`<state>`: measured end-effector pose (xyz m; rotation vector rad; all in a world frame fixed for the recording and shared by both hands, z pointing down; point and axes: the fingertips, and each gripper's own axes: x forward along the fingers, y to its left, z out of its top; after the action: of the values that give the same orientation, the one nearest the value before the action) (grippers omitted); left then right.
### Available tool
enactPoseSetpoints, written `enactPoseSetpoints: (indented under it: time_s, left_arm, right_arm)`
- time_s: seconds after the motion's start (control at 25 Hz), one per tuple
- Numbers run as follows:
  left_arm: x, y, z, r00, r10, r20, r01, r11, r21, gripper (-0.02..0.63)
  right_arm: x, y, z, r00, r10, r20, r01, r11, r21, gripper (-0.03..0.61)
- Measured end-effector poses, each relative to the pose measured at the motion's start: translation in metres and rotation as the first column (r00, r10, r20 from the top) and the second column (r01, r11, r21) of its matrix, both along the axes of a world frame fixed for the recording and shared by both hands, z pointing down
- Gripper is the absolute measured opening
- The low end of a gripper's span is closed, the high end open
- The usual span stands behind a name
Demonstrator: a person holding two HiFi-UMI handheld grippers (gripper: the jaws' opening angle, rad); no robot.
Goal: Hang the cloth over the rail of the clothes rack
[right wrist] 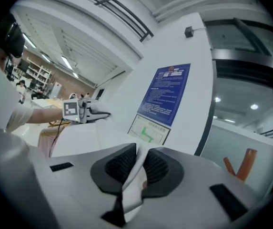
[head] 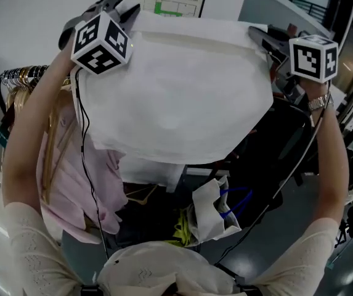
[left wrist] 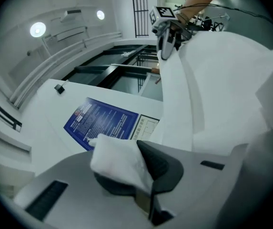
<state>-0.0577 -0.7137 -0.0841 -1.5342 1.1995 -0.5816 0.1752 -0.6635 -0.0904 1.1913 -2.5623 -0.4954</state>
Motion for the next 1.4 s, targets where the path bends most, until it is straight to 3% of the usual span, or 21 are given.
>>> enactPoseSetpoints:
  time_s: [0.16,0.28,0.6,0.72,0.84,0.96,1.08,1.2,1.32,1.4]
  left_arm:
    - [0.002,-0.018,0.025,1.000,-0.019,0.000,0.019,0.990,-0.142,0.015]
    - [0.004,-0.023,0.033,1.000,-0.011,-0.014,0.008,0.979,-0.205,0.015]
    - [0.021,-0.025,0.039,1.000,0.003,0.011,0.000,0.970,-0.243,0.015]
    - [0.019,-0.026,0.042,1.000,-0.001,-0.016,-0.004,0.962,-0.272,0.017]
    - [0.013,-0.028,0.047,0.999,-0.010,-0.052,-0.006,0.955,-0.297,0.017]
    - [0.017,-0.024,0.042,0.998,0.018,-0.067,-0.035,0.965,-0.259,0.017]
    - [0.022,-0.020,0.032,0.996,0.045,-0.075,-0.059,0.977,-0.203,0.017]
    - [0.023,-0.006,0.016,0.992,0.078,-0.096,-0.089,0.989,-0.118,0.017]
    - [0.025,0.000,0.012,0.986,0.108,-0.131,-0.121,0.988,-0.098,0.017]
    - [0.026,0.002,0.011,0.980,0.129,-0.153,-0.144,0.985,-0.094,0.017]
  right_arm:
    - [0.006,-0.008,0.024,0.995,-0.051,-0.084,0.045,0.996,-0.079,0.066]
    - [0.012,-0.011,0.034,0.990,-0.100,-0.095,0.088,0.988,-0.127,0.081]
    - [0.034,-0.013,0.045,0.976,-0.197,-0.090,0.178,0.966,-0.188,0.095]
    - [0.046,-0.012,0.047,0.975,-0.206,-0.084,0.188,0.964,-0.186,0.113]
    - [0.077,-0.019,0.040,0.985,-0.155,-0.075,0.144,0.980,-0.140,0.121]
    - [0.087,-0.013,0.021,0.990,-0.139,-0.021,0.138,0.988,-0.062,0.121]
    - [0.043,0.003,0.007,0.975,-0.214,-0.056,0.215,0.977,0.005,0.120]
    - [-0.025,0.021,-0.010,0.948,-0.301,-0.107,0.310,0.947,0.080,0.120]
    - [-0.095,0.029,-0.023,0.918,-0.379,-0.113,0.392,0.912,0.122,0.121]
    - [-0.133,0.018,-0.015,0.903,-0.389,-0.182,0.412,0.904,0.112,0.120]
